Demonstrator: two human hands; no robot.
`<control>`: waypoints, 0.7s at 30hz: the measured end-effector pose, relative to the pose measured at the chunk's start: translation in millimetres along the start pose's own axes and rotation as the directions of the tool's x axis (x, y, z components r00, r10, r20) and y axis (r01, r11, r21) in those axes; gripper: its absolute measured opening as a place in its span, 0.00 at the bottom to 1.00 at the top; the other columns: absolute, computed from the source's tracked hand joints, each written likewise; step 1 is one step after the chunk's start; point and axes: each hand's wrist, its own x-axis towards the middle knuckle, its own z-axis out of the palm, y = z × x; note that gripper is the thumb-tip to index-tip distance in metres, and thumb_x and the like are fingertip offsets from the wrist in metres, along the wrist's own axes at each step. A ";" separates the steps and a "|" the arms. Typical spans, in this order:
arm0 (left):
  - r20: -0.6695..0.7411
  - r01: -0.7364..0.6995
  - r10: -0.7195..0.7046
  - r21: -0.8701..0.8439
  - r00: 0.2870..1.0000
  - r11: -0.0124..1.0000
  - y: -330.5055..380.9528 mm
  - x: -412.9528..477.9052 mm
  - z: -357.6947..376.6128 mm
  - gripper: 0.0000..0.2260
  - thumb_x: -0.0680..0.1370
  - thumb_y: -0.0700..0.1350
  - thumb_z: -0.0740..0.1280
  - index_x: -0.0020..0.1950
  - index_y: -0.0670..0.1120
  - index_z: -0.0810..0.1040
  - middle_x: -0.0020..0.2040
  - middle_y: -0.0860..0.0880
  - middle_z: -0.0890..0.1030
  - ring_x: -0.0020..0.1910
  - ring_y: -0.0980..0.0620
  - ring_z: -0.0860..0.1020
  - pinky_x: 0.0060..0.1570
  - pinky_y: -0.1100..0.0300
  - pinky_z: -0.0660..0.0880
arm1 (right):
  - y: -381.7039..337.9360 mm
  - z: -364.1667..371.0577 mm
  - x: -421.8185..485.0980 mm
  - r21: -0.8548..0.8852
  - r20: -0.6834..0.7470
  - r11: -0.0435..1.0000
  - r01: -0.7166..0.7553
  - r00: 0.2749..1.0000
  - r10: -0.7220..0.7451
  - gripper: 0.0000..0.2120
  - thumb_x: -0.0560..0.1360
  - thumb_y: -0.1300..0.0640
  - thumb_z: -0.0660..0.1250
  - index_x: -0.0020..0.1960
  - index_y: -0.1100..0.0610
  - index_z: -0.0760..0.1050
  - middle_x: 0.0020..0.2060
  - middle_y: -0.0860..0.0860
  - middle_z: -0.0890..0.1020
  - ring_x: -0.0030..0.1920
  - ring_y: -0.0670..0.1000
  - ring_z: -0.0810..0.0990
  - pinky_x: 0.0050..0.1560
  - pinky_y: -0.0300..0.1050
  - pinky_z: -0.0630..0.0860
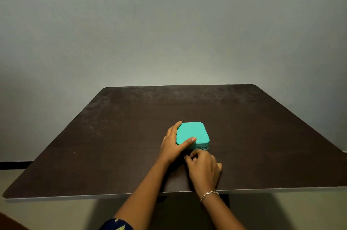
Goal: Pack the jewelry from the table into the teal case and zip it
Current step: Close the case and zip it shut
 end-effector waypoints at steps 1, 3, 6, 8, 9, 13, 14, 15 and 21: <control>0.006 0.000 0.000 -0.002 1.000 1.000 0.4 0.0 -0.7 0.44 0.58 0.70 0.64 0.71 0.59 0.58 0.71 0.55 0.61 0.67 0.51 0.64 0.66 0.46 0.66 | -1.6 0.3 0.2 0.003 -0.006 1.000 -0.011 1.000 0.011 0.07 0.74 0.47 0.63 0.47 0.49 0.77 0.48 0.46 0.80 0.54 0.48 0.74 0.54 0.46 0.64; 0.022 -0.002 0.002 -0.003 1.000 1.000 1.7 -0.5 -1.8 0.46 0.57 0.69 0.66 0.72 0.58 0.57 0.71 0.55 0.61 0.67 0.51 0.63 0.67 0.47 0.66 | -4.1 1.5 -0.1 0.001 -0.016 1.000 -0.024 1.000 0.024 0.06 0.74 0.49 0.62 0.46 0.49 0.76 0.47 0.47 0.80 0.53 0.48 0.74 0.52 0.46 0.63; 0.033 -0.013 0.013 -0.012 0.999 1.000 1.6 -1.2 -2.6 0.44 0.60 0.64 0.70 0.72 0.57 0.57 0.71 0.55 0.61 0.67 0.52 0.63 0.66 0.53 0.66 | -4.1 1.0 -1.6 0.042 -0.016 0.999 -0.026 1.000 0.027 0.05 0.74 0.50 0.62 0.42 0.49 0.74 0.44 0.47 0.80 0.50 0.48 0.74 0.51 0.46 0.62; 0.020 -0.017 0.018 -0.021 1.000 1.000 -0.5 -0.5 -3.5 0.43 0.61 0.62 0.71 0.72 0.57 0.57 0.70 0.55 0.62 0.66 0.53 0.64 0.64 0.55 0.66 | -1.7 -0.7 -2.0 0.085 -0.009 0.996 -0.007 1.000 0.007 0.06 0.73 0.51 0.62 0.38 0.48 0.72 0.41 0.47 0.79 0.48 0.47 0.74 0.51 0.45 0.63; 0.011 -0.018 0.018 -0.022 1.000 1.000 -1.6 0.1 -4.1 0.42 0.61 0.62 0.71 0.72 0.57 0.58 0.70 0.55 0.62 0.66 0.53 0.64 0.65 0.54 0.67 | -0.1 -2.1 -2.3 0.099 -0.010 0.995 0.009 1.000 -0.008 0.06 0.73 0.51 0.63 0.38 0.48 0.71 0.41 0.47 0.78 0.48 0.47 0.74 0.50 0.45 0.63; 0.001 -0.020 0.020 -0.018 1.000 1.000 -3.5 1.6 -3.1 0.42 0.60 0.62 0.72 0.71 0.58 0.59 0.69 0.55 0.63 0.65 0.53 0.65 0.65 0.51 0.68 | 9.6 -10.1 -0.3 0.068 -0.030 0.996 0.059 0.998 -0.057 0.05 0.74 0.51 0.63 0.39 0.48 0.71 0.42 0.46 0.76 0.48 0.47 0.73 0.49 0.43 0.61; -0.001 -0.021 0.021 -0.020 1.000 1.000 -3.4 1.3 -2.6 0.43 0.59 0.63 0.72 0.71 0.58 0.59 0.69 0.55 0.63 0.65 0.53 0.66 0.65 0.51 0.68 | 12.3 -12.2 0.8 0.046 -0.035 0.996 0.071 0.997 -0.070 0.05 0.74 0.51 0.63 0.40 0.48 0.72 0.43 0.46 0.76 0.49 0.47 0.73 0.48 0.42 0.61; -0.004 -0.021 0.021 -0.023 1.000 1.000 -3.5 0.9 -2.3 0.43 0.59 0.64 0.72 0.71 0.58 0.59 0.68 0.55 0.64 0.65 0.53 0.66 0.65 0.51 0.69 | 15.2 -14.5 1.9 0.025 -0.038 0.997 0.079 0.996 -0.078 0.05 0.75 0.51 0.62 0.41 0.49 0.72 0.43 0.46 0.76 0.49 0.47 0.73 0.48 0.42 0.60; -0.021 -0.024 0.024 -0.022 0.999 0.999 -4.6 0.8 -3.0 0.42 0.59 0.61 0.72 0.71 0.57 0.60 0.67 0.55 0.64 0.64 0.54 0.66 0.65 0.52 0.68 | 30.3 -29.5 11.3 -0.042 -0.082 0.996 0.076 0.994 -0.079 0.04 0.75 0.51 0.63 0.43 0.48 0.75 0.44 0.46 0.77 0.49 0.47 0.73 0.47 0.43 0.60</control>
